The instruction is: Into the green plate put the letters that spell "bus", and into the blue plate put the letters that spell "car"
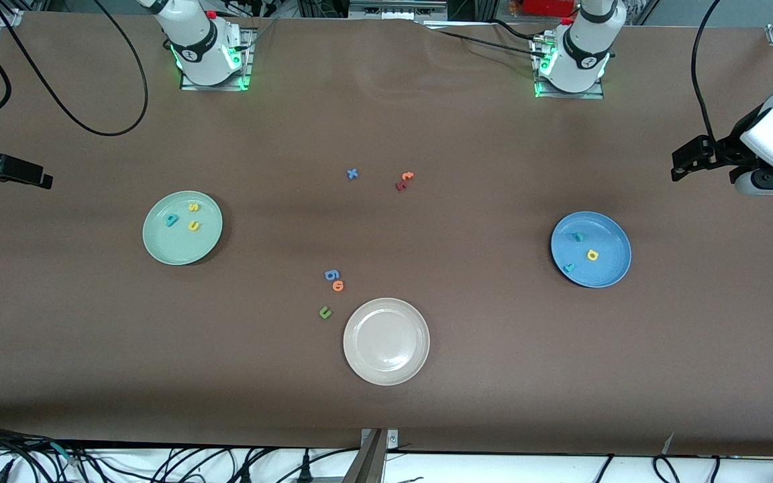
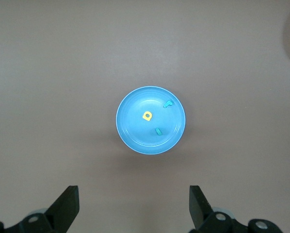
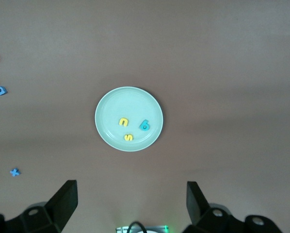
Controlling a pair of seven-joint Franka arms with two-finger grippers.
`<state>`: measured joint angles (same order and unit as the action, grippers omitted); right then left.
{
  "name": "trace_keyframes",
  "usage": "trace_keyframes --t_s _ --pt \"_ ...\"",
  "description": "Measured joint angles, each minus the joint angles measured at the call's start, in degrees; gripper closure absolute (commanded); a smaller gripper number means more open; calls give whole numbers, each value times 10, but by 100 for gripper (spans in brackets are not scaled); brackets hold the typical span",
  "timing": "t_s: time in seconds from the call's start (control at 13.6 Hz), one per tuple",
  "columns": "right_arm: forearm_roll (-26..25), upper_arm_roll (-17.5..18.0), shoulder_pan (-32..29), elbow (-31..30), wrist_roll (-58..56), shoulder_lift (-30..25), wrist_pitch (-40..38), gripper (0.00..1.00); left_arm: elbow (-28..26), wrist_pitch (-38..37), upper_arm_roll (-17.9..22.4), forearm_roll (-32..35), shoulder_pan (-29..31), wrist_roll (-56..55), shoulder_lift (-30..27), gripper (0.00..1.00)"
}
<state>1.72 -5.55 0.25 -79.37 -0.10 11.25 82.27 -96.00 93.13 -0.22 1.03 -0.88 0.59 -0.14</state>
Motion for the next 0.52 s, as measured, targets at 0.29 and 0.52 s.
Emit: trace_keyframes --t_s 0.29,0.52 --pt "-37 5 9 -29 1 -22 21 0 0 0 0 0 0 0 0 0" --pt "-50 6 28 -33 1 -20 26 0 0 0 0 0 0 0 0 0"
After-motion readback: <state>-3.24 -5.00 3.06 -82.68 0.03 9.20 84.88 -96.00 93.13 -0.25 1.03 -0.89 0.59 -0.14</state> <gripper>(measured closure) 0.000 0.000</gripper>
